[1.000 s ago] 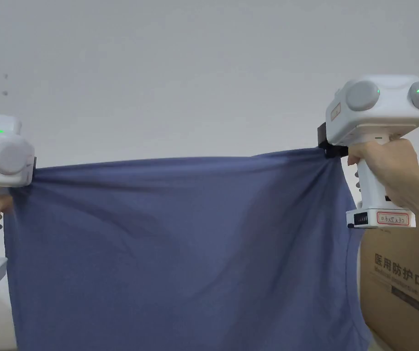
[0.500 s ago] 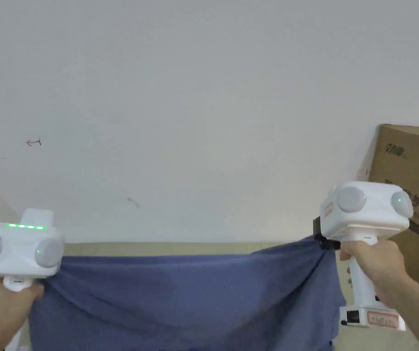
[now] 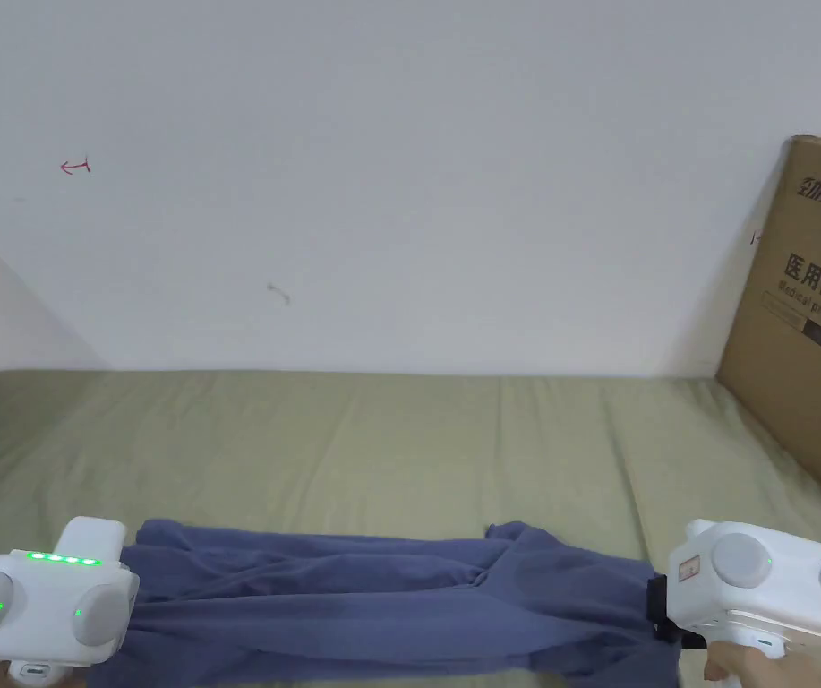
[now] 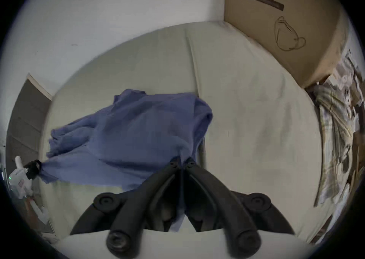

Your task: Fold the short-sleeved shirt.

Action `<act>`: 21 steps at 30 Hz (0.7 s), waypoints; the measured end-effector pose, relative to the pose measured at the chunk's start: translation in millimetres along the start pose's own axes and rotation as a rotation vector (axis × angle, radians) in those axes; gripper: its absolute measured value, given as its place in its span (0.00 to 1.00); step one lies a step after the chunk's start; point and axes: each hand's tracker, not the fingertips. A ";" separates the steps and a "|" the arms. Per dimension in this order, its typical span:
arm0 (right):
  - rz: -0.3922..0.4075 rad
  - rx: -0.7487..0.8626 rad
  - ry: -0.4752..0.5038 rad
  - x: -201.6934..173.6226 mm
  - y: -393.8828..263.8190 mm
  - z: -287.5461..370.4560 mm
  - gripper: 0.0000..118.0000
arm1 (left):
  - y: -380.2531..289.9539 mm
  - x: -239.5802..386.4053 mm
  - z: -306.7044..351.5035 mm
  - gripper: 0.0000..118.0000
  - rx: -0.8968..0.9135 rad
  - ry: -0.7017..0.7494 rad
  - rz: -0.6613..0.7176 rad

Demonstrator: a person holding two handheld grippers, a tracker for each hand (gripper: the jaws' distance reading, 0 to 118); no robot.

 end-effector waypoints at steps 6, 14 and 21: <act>0.061 0.054 0.007 25.3 -70.6 72.2 0.02 | -59.1 -24.0 80.3 0.01 0.061 -0.038 0.008; 0.118 0.019 0.005 54.1 -205.3 145.1 0.02 | -166.7 -48.6 154.0 0.01 0.056 -0.021 -0.045; 0.069 -0.025 0.024 84.4 -303.7 172.9 0.02 | -250.1 -54.7 208.7 0.01 0.011 -0.029 -0.106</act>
